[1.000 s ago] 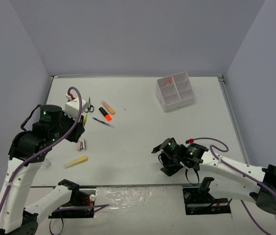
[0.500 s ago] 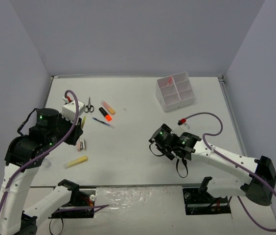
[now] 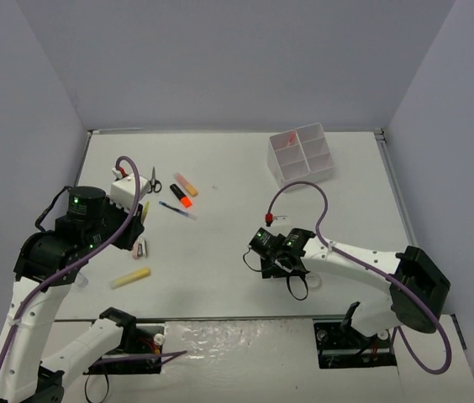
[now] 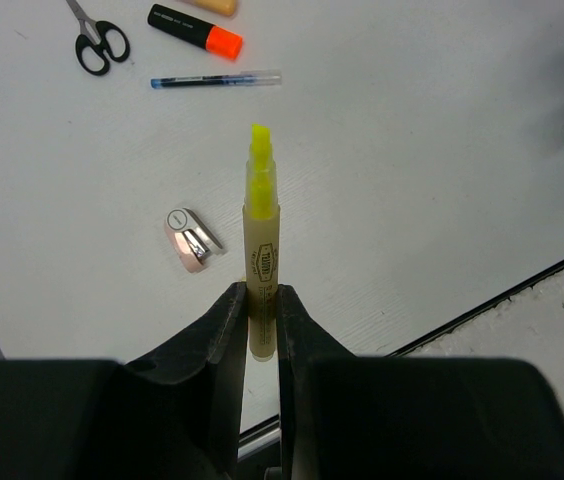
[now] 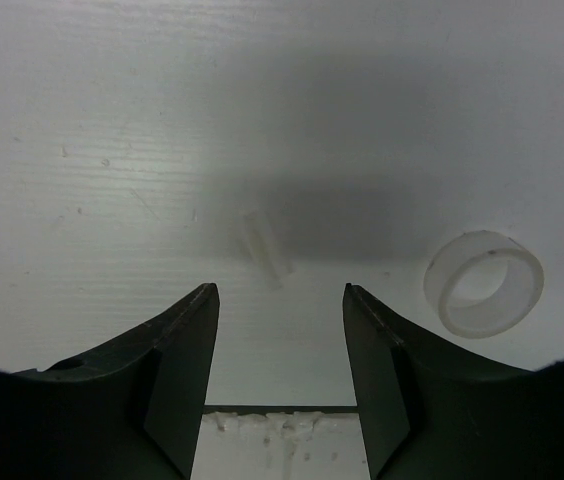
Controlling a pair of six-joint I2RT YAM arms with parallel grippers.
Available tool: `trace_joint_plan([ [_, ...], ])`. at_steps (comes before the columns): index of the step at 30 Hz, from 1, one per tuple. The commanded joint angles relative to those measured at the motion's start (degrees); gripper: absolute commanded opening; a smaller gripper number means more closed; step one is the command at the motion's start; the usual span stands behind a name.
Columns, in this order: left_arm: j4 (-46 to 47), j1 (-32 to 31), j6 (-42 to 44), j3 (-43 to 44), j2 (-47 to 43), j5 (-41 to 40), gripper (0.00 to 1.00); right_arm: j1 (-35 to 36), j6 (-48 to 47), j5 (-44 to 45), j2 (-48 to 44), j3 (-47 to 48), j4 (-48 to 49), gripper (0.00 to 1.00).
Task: Sort the stationery into containers
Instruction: Move the pen cap to the center of the board.
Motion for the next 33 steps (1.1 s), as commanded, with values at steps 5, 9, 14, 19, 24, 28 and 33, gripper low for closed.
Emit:
trace_joint_plan([
  [5,3.27,0.32,-0.34,0.98,0.85,-0.95,0.0,-0.13,-7.92,-4.08,2.86,-2.12,5.57,0.46],
  [9,3.24,0.37,0.02,1.01,0.65,-1.6,0.0,-0.32,-10.16,-5.51,4.96,-3.06,8.29,0.38],
  [14,3.15,0.36,0.18,1.27,0.74,-2.15,0.0,-0.9,-10.87,-6.27,5.74,-4.12,9.18,0.36],
  [19,3.21,0.39,0.27,1.27,0.74,-2.19,0.0,-2.15,-10.55,-7.67,4.78,-6.04,11.24,0.36],
  [24,3.42,0.32,0.32,1.5,0.92,-2.37,0.0,-2.7,-10.91,-8.49,6.34,-7.32,12.65,0.33],
  [28,3.15,0.32,0.58,1.62,0.87,-2.76,0.0,-2.77,-11.37,-9.86,7.61,-7.55,13.78,0.16],
  [33,3.06,0.32,1.37,1.95,0.74,-3.61,0.0,-2.85,-11.82,-10.67,7.8,-5.18,13.63,0.0],
])
